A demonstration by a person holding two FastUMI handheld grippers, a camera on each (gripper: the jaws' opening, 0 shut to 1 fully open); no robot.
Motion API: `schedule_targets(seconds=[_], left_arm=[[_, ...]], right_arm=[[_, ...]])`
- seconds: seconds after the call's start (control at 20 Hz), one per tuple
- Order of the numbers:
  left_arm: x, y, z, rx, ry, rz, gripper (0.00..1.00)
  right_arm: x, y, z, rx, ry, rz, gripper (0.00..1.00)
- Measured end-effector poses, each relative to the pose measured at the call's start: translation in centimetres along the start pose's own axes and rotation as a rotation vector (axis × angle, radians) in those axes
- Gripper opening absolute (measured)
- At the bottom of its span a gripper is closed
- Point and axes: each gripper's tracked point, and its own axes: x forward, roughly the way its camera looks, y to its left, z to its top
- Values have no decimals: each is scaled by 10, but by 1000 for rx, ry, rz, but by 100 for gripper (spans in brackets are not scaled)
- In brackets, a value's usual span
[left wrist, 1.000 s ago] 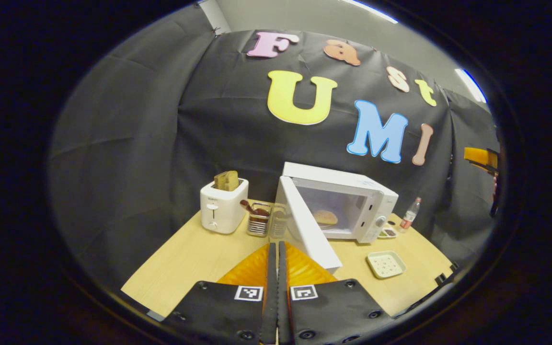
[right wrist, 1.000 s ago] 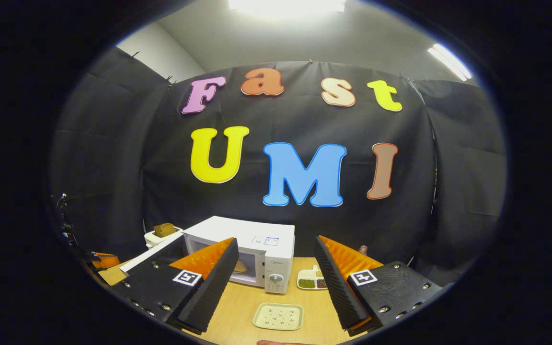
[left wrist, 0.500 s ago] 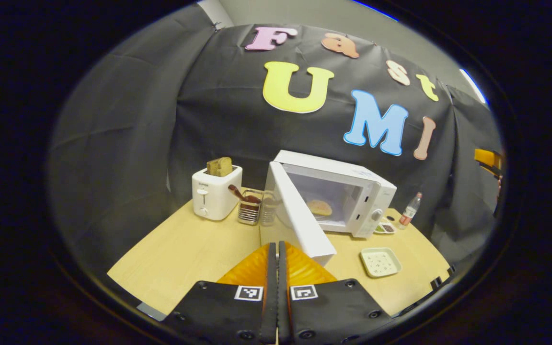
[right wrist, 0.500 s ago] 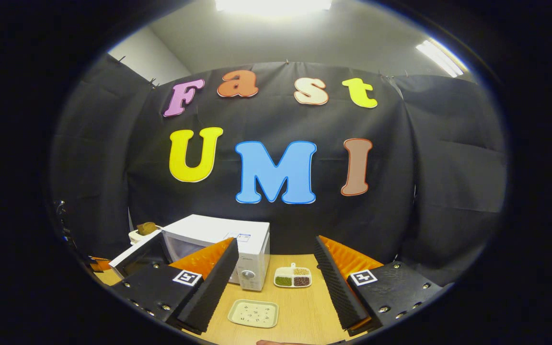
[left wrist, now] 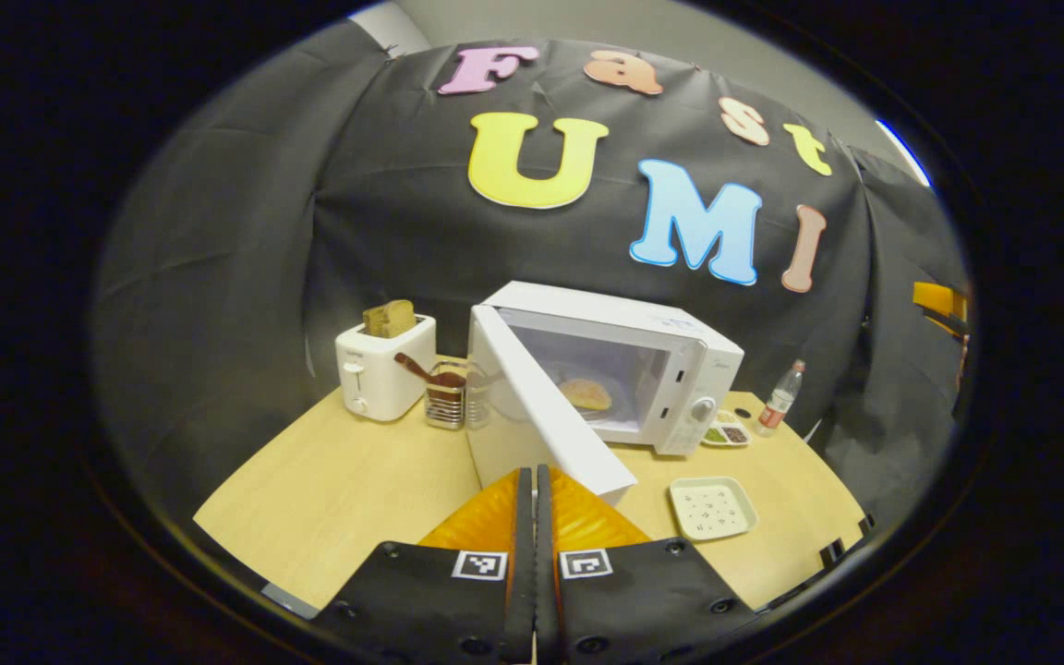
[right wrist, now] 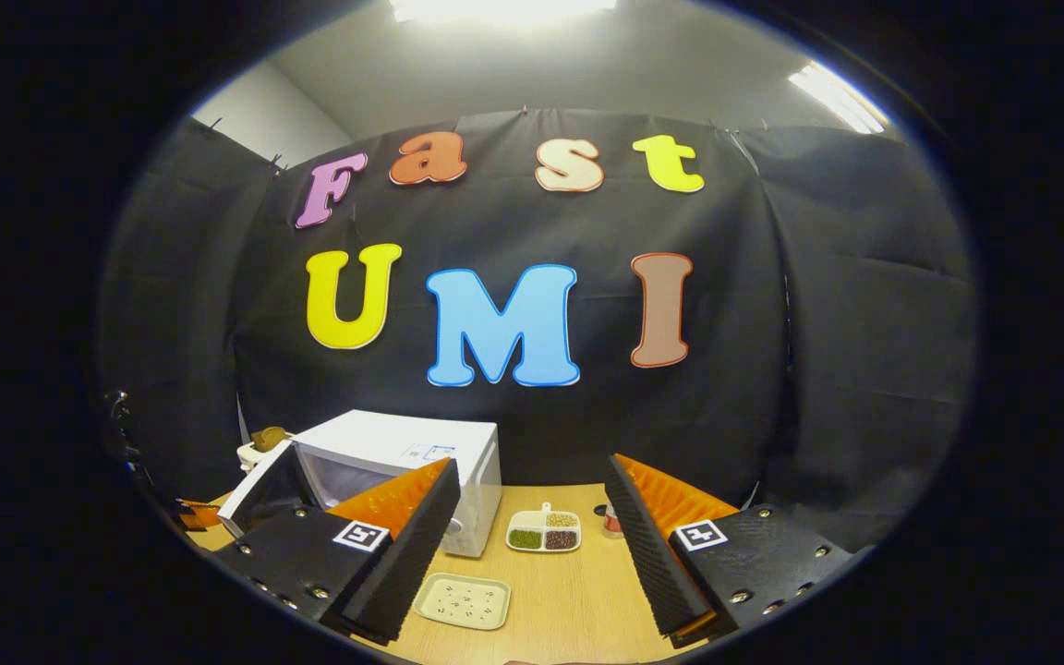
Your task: Open the microwave oven with the left hand, put the food in, and close the microwave oven.
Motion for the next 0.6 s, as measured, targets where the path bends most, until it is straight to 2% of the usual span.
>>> schedule_targets(seconds=[0.25,0.6], left_arm=[[25,-45,6,10,14,-79,7],[65,-100,20,63,34,-204,7]], right_arm=[[10,-29,1,29,1,-27,97],[26,-45,7,25,8,-30,97]])
